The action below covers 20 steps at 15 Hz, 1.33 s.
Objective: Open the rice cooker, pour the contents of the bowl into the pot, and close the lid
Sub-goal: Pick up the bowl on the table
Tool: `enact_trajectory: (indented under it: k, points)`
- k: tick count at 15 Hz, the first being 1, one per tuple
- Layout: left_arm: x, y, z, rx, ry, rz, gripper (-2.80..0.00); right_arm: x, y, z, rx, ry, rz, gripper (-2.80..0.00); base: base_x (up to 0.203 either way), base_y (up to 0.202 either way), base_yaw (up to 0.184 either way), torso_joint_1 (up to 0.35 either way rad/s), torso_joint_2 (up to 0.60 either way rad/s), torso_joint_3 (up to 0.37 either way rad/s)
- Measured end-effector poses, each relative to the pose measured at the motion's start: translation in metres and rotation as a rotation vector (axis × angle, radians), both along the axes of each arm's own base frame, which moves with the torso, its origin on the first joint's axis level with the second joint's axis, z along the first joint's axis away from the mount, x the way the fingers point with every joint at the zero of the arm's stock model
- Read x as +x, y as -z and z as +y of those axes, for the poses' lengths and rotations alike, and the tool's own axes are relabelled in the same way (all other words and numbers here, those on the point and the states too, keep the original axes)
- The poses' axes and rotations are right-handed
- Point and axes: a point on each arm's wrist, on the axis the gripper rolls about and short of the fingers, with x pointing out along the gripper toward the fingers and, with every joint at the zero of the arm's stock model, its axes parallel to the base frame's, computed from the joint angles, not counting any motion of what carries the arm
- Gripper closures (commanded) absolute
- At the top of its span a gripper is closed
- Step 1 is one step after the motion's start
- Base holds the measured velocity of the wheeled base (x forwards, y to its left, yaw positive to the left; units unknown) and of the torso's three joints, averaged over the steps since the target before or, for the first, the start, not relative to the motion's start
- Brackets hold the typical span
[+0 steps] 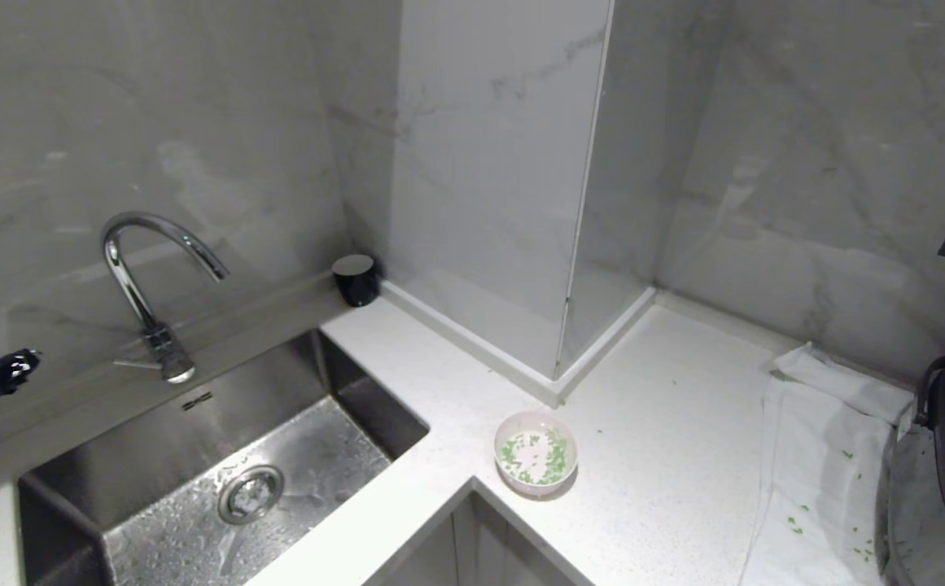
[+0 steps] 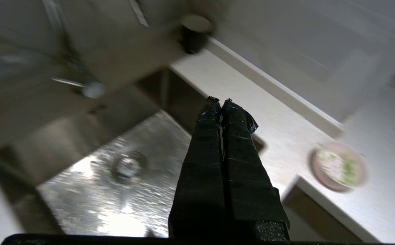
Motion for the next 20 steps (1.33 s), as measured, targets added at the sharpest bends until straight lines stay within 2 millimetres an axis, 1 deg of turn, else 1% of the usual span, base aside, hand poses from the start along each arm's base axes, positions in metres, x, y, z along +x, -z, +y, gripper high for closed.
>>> enact_trajectory:
  k: [3, 5, 9, 11, 12, 13, 16, 18, 19, 20]
  points:
    - [-0.038, 0.007, 0.006, 0.055, -0.084, -0.113, 0.00, 0.000, 0.000, 0.000, 0.000, 0.000, 0.000, 0.00, 0.000, 0.000, 0.000, 0.000, 0.00, 0.000]
    - [-0.056, 0.024, 0.007, 0.077, -0.091, -0.147, 0.00, 0.000, 0.000, 0.000, -0.001, 0.000, 0.000, 0.00, 0.000, 0.000, 0.000, 0.000, 0.00, 0.000]
    - [-0.082, 0.065, 0.007, 0.167, -0.085, -0.187, 0.00, 0.000, 0.000, 0.000, -0.001, 0.000, 0.000, 0.00, 0.000, 0.000, 0.000, 0.000, 0.00, 0.000]
    - [-0.092, 0.075, 0.007, 0.194, -0.128, -0.230, 0.00, 0.000, 0.000, 0.000, -0.001, 0.000, 0.000, 0.00, 0.000, 0.000, 0.000, 0.000, 0.00, 0.000]
    - [-0.096, 0.079, 0.007, 0.193, -0.132, -0.248, 0.00, 0.000, 0.000, 0.000, -0.001, 0.001, 0.000, 0.00, 0.000, 0.000, 0.000, 0.000, 0.00, 0.000]
    - [-0.098, 0.088, 0.007, 0.199, -0.127, -0.246, 0.00, 0.000, 0.000, 0.000, -0.001, 0.000, 0.000, 0.00, 0.000, 0.000, 0.000, 0.000, 0.00, 0.000]
    - [-0.100, 0.126, 0.006, 0.228, -0.069, -0.175, 0.00, 0.000, 0.000, 0.000, -0.001, 0.000, 0.000, 0.00, 0.000, 0.000, 0.000, 0.000, 0.00, 0.000]
    - [-0.098, 0.146, 0.006, 0.232, -0.060, -0.140, 0.00, 0.000, 0.000, 0.000, -0.001, 0.000, 0.000, 0.00, 0.000, 0.000, 0.000, 0.000, 0.00, 0.000]
    - [-0.096, 0.153, 0.006, 0.228, -0.051, -0.132, 0.00, 0.000, 0.000, 0.000, -0.001, 0.000, 0.000, 0.00, 0.000, 0.000, 0.000, 0.000, 0.00, 0.000]
    - [-0.096, 0.155, 0.006, 0.225, -0.047, -0.136, 0.00, 0.000, 0.000, 0.000, 0.000, 0.000, 0.000, 0.00, 0.000, 0.000, 0.000, 0.000, 0.00, 0.000]
